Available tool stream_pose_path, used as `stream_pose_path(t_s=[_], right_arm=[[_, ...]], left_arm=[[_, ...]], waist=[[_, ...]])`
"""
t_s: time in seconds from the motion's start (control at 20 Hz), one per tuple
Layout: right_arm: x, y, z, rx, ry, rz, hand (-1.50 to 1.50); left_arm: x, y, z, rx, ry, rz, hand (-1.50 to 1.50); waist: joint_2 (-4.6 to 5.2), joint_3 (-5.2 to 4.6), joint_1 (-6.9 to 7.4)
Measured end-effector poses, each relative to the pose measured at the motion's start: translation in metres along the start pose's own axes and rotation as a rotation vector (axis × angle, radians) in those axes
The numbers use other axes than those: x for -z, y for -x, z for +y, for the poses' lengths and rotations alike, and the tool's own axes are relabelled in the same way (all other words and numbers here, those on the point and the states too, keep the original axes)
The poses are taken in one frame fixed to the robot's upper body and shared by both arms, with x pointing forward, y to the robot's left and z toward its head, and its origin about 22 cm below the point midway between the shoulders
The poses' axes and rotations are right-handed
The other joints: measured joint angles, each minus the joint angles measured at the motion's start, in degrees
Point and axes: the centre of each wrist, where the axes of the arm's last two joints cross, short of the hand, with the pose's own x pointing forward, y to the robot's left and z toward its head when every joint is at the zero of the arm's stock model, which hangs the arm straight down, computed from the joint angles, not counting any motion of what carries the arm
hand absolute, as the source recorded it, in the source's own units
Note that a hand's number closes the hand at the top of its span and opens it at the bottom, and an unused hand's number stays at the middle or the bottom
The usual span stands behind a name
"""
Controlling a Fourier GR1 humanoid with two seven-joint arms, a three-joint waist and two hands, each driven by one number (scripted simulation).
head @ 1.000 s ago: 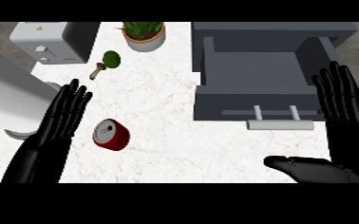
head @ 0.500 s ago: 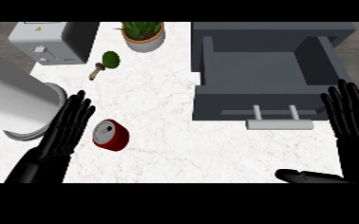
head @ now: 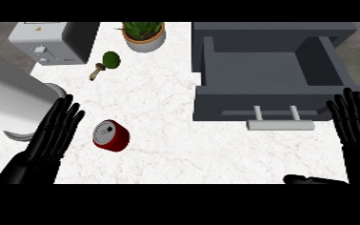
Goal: Pick up the can, place it into the drawer and close the drawer
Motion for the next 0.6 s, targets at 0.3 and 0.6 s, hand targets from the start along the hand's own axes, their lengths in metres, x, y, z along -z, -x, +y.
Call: stream_pose_path(t_s=[0.3,0.6], right_arm=[[-0.001,0.001,0.003,0.001,-0.003,-0.003,-1.50],[-0.017,0.006,-0.007,-0.008,0.004,0.005,-1.50]], left_arm=[[0.017,0.015,0.000,0.008,-0.013,0.013,-1.50],[0.018,0.039,0.009,0.005,-0.018,0.025,-1.50]], waist=[[0.02,0.01,-0.09],[0.01,-0.01,-0.10]])
